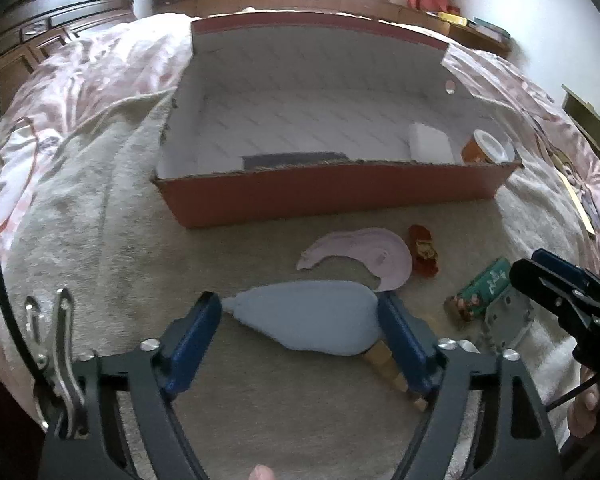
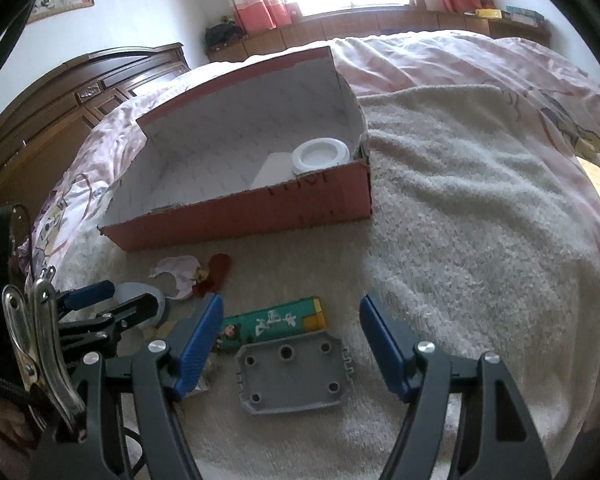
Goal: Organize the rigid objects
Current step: 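Withdraw both grippers from the box, then grasp the light-blue oval piece with the left gripper while the right grasps the green cylinder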
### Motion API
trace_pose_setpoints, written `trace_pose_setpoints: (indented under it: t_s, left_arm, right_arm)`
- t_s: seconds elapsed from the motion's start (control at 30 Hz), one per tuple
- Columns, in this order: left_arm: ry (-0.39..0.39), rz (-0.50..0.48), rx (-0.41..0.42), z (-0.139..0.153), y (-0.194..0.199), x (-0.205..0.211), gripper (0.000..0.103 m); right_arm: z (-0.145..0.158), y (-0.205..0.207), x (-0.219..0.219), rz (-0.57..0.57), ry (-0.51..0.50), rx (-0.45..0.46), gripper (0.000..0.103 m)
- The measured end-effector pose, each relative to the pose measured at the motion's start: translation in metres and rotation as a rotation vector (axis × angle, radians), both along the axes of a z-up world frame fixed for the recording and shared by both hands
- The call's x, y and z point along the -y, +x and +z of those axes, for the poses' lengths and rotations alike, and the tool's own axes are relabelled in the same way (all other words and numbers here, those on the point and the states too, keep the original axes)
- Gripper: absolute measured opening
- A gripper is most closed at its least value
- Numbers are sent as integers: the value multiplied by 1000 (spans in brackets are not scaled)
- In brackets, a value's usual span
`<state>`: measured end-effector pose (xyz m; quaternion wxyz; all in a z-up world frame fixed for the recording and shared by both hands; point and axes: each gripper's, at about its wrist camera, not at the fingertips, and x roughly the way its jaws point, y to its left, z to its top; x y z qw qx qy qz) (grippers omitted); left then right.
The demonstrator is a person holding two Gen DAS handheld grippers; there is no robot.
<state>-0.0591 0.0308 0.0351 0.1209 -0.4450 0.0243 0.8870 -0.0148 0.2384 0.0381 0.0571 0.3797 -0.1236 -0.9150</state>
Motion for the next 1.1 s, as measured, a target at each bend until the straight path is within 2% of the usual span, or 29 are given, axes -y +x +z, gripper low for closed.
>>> trace_pose_setpoints:
  t_s: [0.13, 0.2, 0.67, 0.73, 0.93, 1.1]
  left_arm:
    - [-10, -8, 38, -13, -3, -5, 87]
    - [-32, -15, 12, -14, -1, -8, 87]
    - [-22, -32, -33, -15, -3, -5, 86]
    - [-21, -18, -43, -14, -2, -2, 79]
    - [-8, 40, -52, -10, -1, 10, 79]
    - [6, 61, -46, -14, -1, 19, 79]
  right_arm:
    - [-3, 0, 0, 2, 1, 9, 74]
    - [-4, 0, 1, 4, 3, 11, 74]
    - [-18, 8, 7, 24, 37, 61, 74]
    - [-19, 7, 9, 23, 45, 63, 75]
    - [-17, 3, 19, 45, 80, 62, 80]
    - [-19, 0, 32, 72, 166, 55, 81]
